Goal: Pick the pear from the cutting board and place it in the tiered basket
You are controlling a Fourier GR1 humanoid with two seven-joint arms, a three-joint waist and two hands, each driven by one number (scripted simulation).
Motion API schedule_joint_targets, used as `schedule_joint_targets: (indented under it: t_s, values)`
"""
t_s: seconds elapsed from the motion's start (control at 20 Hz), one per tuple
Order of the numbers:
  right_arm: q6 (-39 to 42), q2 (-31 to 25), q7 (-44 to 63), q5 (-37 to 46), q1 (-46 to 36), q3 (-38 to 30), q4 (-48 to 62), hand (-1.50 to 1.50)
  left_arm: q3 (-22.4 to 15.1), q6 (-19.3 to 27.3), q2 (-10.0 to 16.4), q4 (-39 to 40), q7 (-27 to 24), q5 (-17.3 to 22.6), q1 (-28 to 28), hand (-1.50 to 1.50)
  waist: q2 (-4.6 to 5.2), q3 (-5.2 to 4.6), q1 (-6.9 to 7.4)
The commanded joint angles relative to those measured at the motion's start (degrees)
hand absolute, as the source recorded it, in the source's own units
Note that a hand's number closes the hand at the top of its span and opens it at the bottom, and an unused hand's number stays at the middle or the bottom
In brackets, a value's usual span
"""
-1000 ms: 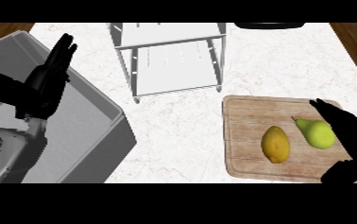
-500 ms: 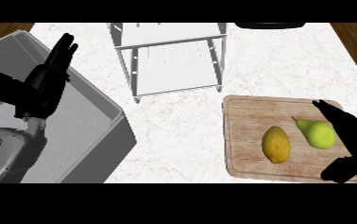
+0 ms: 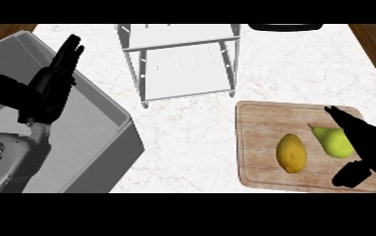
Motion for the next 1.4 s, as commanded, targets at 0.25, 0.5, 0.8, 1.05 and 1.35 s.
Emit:
schedule_joint_targets:
  t_s: [0.25, 0.5, 0.8, 1.05, 1.35]
  values:
    - [-0.5, 3.1, -8.9, -0.4, -2.0, 2.1, 5.7, 1.5, -6.3, -2.6, -7.6, 2.3, 1.8, 2.8, 4.5, 0.0, 1.38, -1.04, -0.04]
    - [-3.2, 3.1, -10.9, 3.3, -0.8, 3.5, 5.8, 1.5, -5.9, -3.6, -6.7, 1.9, 2.7, 4.1, 5.0, 0.0, 1.23, -1.07, -0.51]
    - [-5.9, 8.2, -5.6, 4.7, -2.2, 3.5, 3.3, 1.5, -6.0, -2.6, -6.7, 1.4, 3.8, 4.2, 4.7, 0.0, 1.0, -1.17, -0.9]
    - [-8.2, 17.9, 11.0, 12.4, -3.5, 8.7, -2.1, 1.5, -6.7, -1.4, -6.6, 1.0, 2.6, 3.1, 5.5, 0.0, 0.95, -1.29, -0.81]
    - [-8.0, 23.1, 19.1, 13.1, -2.2, 9.6, -15.1, 1.5, -6.0, -1.1, -6.2, 2.2, 0.2, 2.6, 7.5, 0.0, 0.56, -1.38, -2.72]
